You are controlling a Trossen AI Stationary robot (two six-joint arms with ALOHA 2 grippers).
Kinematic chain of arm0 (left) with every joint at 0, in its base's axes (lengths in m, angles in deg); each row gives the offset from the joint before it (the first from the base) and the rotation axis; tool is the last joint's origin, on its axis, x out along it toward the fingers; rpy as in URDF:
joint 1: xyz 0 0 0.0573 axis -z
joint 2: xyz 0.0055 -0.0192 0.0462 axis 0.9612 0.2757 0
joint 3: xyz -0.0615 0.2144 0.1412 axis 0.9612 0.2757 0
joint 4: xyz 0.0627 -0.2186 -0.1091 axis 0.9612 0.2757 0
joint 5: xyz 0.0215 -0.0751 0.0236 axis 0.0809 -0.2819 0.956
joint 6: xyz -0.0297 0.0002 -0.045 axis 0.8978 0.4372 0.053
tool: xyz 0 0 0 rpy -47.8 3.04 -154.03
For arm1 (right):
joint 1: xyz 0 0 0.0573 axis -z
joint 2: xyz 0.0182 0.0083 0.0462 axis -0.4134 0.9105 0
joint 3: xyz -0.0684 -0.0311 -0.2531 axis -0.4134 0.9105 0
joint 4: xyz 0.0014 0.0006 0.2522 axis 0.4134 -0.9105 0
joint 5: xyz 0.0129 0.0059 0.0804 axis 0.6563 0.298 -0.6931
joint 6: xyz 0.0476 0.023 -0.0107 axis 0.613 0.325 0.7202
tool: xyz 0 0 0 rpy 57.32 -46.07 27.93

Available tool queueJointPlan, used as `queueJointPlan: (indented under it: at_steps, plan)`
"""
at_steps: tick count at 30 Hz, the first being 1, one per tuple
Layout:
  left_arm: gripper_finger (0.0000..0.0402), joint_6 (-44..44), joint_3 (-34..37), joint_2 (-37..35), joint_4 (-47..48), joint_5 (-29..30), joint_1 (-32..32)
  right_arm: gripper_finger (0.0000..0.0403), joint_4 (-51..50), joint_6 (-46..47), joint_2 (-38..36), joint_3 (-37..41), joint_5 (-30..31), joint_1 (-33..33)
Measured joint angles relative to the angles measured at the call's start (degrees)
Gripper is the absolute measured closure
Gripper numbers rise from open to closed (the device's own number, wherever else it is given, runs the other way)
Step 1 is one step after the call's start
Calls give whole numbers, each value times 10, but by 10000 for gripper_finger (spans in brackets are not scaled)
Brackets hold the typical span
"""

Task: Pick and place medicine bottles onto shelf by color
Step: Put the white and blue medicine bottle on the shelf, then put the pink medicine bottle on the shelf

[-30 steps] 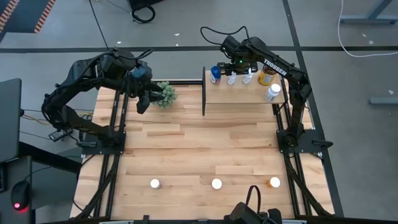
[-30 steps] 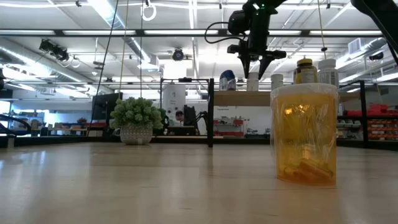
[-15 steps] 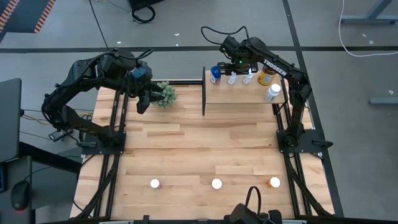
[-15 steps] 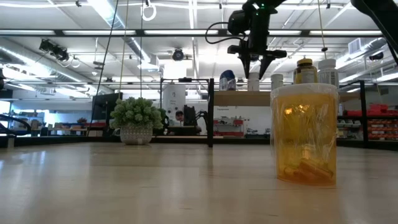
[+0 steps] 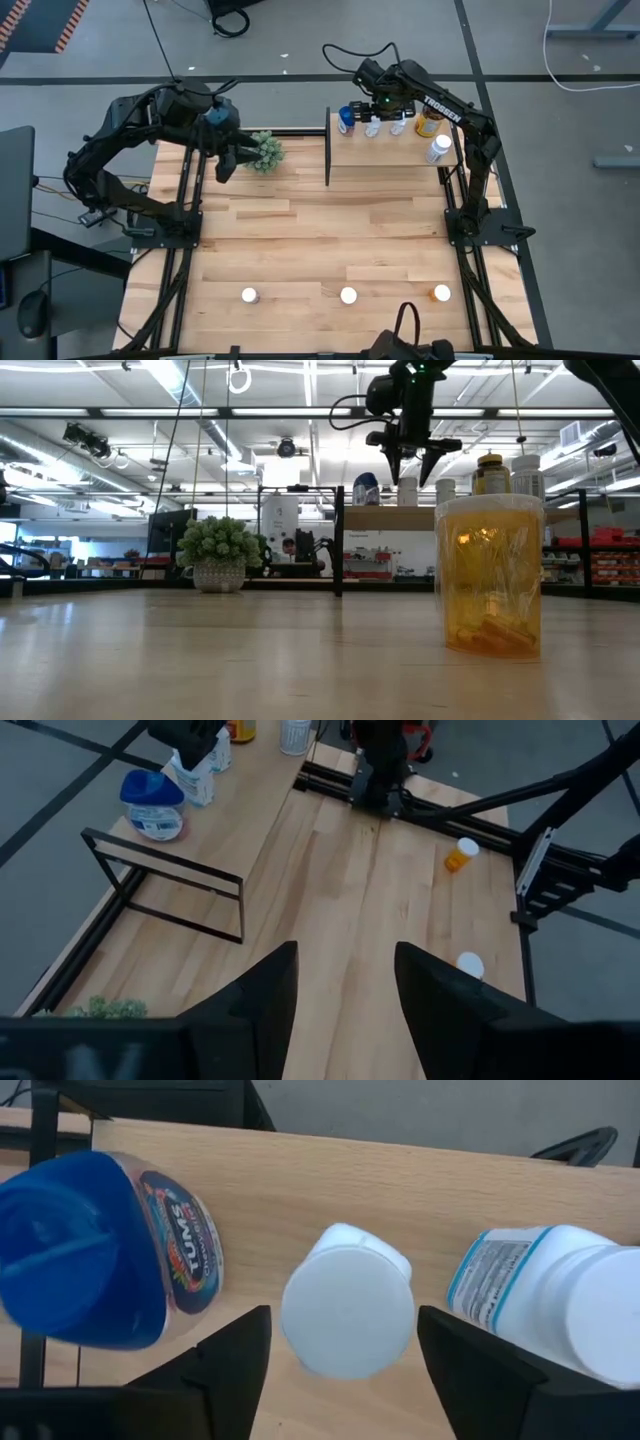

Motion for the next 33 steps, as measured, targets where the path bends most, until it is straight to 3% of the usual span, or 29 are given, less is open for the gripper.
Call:
queueJointPlan:
  at_steps: [17,28,33]
  plan:
    - [228,46,0,-1,1,0,12,137,-49,21,0,-4,-3,-92]
    - [224,41,0,-1,1,7,33,137,-44,60,0,-4,-60,-248]
    - [220,69,0,-3,14,35,32,137,-18,60,0,-4,-6,-344]
